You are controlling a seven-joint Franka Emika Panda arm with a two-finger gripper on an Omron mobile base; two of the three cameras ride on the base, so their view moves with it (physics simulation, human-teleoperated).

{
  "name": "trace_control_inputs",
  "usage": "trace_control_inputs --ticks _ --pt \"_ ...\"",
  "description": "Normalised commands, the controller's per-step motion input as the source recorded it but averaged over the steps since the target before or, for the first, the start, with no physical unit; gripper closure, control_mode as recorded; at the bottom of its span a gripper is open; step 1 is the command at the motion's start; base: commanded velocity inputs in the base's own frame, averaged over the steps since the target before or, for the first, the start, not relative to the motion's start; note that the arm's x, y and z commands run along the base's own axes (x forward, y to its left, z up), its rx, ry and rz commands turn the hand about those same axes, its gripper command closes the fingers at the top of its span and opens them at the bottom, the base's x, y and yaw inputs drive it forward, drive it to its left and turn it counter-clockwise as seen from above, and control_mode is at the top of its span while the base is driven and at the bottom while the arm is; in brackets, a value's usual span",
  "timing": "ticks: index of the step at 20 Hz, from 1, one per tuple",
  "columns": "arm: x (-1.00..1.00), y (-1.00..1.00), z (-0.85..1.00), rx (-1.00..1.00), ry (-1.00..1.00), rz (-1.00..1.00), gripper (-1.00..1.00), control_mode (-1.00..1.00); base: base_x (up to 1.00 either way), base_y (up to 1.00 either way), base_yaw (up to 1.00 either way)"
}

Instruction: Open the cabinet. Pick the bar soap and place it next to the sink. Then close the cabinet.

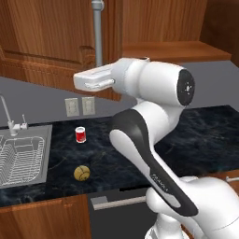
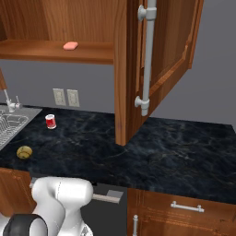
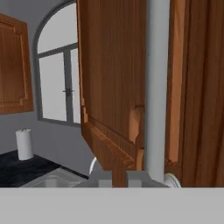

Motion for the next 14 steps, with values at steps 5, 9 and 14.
trace_control_inputs --ticks 5,9,14 --pt "-0.80 -0.13 0.12 0.00 0.00 -0.02 1.00 -1.00 0.00 0.00 0.00" --pt "-0.65 -0.21 0.26 -0.01 0.04 -0.02 1.00 -1.00 0.00 0.00 0.00" --pt "-0.26 -0.72 0.09 -0.07 0.18 -0.13 1.00 -1.00 0.00 0.00 0.00"
